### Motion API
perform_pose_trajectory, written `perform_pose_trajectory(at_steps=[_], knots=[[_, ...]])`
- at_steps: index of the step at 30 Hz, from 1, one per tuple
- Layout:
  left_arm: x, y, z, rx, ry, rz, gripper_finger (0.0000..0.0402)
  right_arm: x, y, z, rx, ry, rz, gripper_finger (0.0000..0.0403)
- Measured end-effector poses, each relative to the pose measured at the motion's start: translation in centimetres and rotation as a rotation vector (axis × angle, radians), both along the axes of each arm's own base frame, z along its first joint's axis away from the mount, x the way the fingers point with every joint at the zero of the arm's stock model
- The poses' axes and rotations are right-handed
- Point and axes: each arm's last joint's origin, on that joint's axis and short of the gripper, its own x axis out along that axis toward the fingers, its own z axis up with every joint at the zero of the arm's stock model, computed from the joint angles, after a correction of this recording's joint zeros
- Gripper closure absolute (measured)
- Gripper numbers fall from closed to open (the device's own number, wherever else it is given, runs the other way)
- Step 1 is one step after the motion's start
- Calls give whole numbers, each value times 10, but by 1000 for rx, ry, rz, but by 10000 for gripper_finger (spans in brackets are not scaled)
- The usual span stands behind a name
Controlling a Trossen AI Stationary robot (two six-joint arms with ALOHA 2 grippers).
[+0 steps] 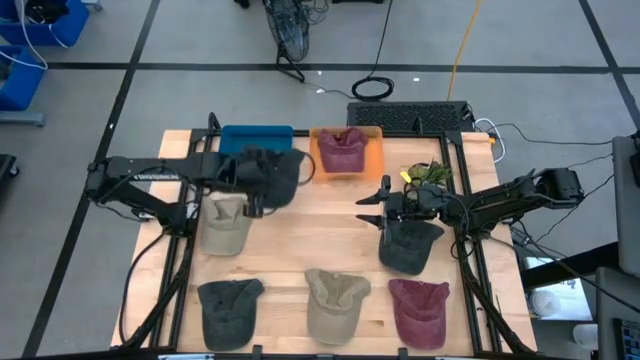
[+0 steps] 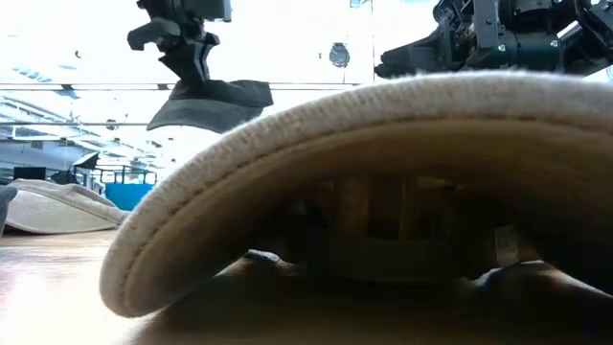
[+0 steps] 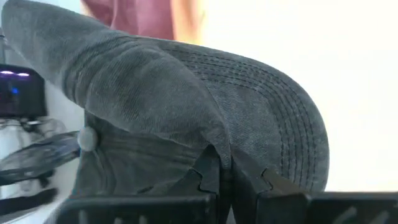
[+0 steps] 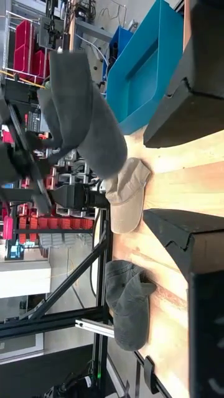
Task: Pick & Place hat
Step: Put the top left black cap into the blue bin
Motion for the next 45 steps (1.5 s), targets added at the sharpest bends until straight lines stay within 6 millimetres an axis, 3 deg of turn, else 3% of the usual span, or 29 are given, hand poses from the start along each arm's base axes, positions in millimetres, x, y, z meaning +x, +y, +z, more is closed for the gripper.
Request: perform_pose_trajectory(at_steps=[12,18,27,31,39,45], knots=[[-33,94,0,106,139,104,384,0,0,-2,-1,19,0,248],[-47,124,-7,43,124,123,384,0,0,-2,-24,23,0,248],[-59,152,-48,50,138,114,375,0,0,-2,-39,16,-1,248],[-68,161,-67,12,112,139,392,0,-1,-2,-72,16,-17,248],[-77,168,-87,-10,35,127,368,0,-7,-2,-110,30,-97,248],[-80,169,-97,-40,-29,114,393,-1,-14,-4,-108,46,-127,248]])
